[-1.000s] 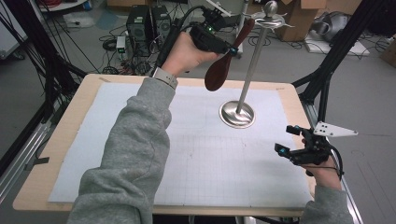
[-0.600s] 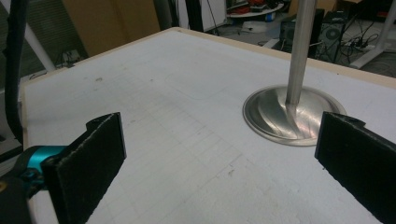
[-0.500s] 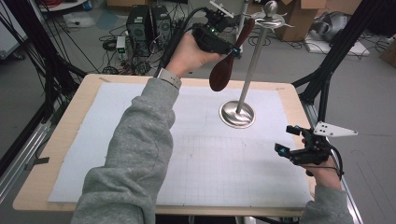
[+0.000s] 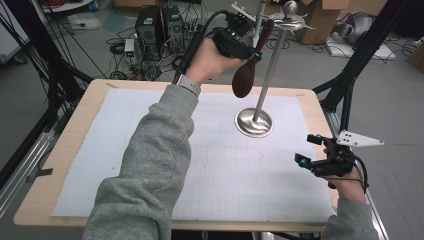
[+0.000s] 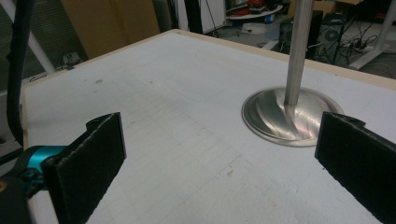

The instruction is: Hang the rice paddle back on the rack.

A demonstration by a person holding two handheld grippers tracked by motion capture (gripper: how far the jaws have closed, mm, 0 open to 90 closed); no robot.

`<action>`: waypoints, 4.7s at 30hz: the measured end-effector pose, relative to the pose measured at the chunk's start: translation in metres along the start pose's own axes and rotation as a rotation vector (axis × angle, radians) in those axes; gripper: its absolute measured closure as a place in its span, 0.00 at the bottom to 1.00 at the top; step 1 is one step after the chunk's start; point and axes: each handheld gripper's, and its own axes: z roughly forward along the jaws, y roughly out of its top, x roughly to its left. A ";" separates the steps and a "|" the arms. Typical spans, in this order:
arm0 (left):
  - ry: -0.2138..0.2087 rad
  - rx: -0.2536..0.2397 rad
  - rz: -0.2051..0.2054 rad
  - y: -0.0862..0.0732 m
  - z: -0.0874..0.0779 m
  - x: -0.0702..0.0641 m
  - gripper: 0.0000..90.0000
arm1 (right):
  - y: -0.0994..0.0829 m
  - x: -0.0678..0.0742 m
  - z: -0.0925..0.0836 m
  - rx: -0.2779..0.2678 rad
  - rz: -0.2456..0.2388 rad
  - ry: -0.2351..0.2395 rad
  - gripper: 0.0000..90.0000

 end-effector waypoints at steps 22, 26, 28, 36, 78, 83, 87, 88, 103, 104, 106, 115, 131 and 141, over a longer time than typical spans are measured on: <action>0.029 -0.028 -0.003 0.000 0.014 -0.004 0.86 | -0.001 -0.001 0.000 0.000 0.005 -0.002 0.00; 0.036 -0.026 -0.003 0.000 0.014 -0.005 0.86 | -0.001 -0.001 -0.001 -0.001 0.006 -0.001 0.00; 0.041 -0.028 0.003 0.000 0.015 -0.005 0.86 | -0.001 -0.001 -0.001 0.002 0.006 -0.002 0.00; 0.037 -0.034 0.022 0.000 0.015 -0.005 0.74 | -0.001 -0.001 0.000 0.001 0.004 -0.003 0.00; -0.076 -0.100 0.142 -0.110 -0.041 -0.018 0.19 | 0.001 0.003 0.006 0.030 -0.024 -0.028 0.01; -0.067 -0.109 0.145 -0.122 -0.047 -0.020 0.19 | 0.002 0.004 0.008 0.029 -0.027 -0.025 0.00; -0.064 -0.118 0.128 -0.131 -0.049 -0.019 0.19 | 0.002 0.005 0.009 0.027 -0.030 -0.025 0.00; -0.057 -0.112 0.123 -0.140 -0.050 -0.016 0.19 | 0.002 0.005 0.009 0.027 -0.032 -0.024 0.00; -0.012 -0.115 0.104 -0.184 -0.071 -0.011 0.19 | 0.004 0.008 0.009 0.024 -0.044 -0.030 0.01; -0.005 -0.120 0.100 -0.189 -0.074 -0.012 0.19 | 0.004 0.008 0.009 0.022 -0.044 -0.030 0.00; 0.000 -0.117 0.099 -0.193 -0.077 -0.012 0.19 | 0.004 0.008 0.009 0.020 -0.038 -0.029 0.00; 0.018 -0.133 0.076 -0.214 -0.087 -0.013 0.19 | 0.004 0.008 0.012 0.024 -0.042 -0.026 0.00; 0.047 -0.141 0.031 -0.252 -0.104 -0.007 0.19 | 0.007 0.010 0.019 0.023 -0.053 -0.019 0.00; 0.093 -0.160 -0.029 -0.283 -0.127 0.002 0.18 | 0.011 0.011 0.023 0.016 -0.060 -0.015 0.00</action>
